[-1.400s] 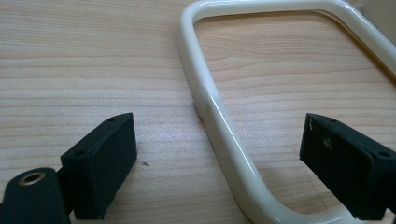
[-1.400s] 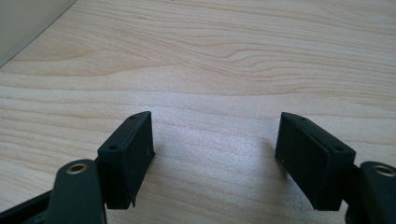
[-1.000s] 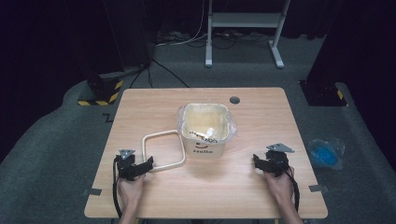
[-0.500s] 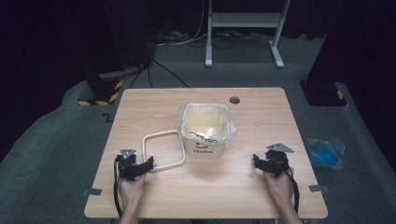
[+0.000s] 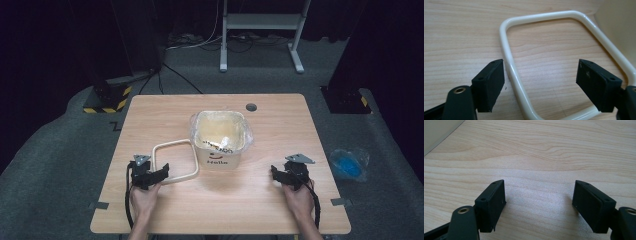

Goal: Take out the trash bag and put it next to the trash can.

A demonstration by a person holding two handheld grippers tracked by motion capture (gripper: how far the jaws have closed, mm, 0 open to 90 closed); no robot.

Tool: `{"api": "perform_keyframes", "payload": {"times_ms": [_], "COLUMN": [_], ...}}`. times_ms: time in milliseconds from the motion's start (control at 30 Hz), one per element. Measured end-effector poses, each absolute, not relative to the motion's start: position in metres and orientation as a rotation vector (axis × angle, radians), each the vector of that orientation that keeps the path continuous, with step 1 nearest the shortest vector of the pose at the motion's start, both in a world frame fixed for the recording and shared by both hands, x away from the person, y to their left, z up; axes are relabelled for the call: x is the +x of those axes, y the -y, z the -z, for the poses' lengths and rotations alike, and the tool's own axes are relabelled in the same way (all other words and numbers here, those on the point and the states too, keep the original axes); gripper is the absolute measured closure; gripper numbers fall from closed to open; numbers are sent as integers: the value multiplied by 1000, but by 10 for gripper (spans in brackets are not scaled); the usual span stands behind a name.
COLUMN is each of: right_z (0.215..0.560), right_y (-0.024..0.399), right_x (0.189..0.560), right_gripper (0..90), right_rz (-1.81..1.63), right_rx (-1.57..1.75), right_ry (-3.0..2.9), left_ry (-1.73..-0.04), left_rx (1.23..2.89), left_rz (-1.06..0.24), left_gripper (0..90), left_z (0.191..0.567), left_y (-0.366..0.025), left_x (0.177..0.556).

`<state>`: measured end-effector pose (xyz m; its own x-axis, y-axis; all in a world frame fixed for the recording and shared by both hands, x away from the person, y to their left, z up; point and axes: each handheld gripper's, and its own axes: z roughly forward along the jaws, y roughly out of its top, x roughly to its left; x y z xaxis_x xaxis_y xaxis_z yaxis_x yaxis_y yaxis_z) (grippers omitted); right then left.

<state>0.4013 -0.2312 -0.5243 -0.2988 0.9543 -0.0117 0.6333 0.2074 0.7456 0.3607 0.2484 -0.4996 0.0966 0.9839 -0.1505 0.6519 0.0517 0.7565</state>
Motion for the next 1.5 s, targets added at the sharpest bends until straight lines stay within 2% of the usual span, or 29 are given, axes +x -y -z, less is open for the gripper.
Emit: {"api": "perform_keyframes", "payload": {"times_ms": [367,1500], "right_z": [524,524], "right_y": [231,231], "right_x": [401,401], "right_gripper": [261,261], "right_rz": [-886,-890], "right_rx": [1467,1468], "right_ry": [-2011,-2013], "left_ry": [-1574,-1507], "left_rx": [1697,1717], "left_rz": [-583,-511], "left_gripper": [259,251], "left_z": [487,458], "left_y": [-239,-202], "left_x": [367,401]}}
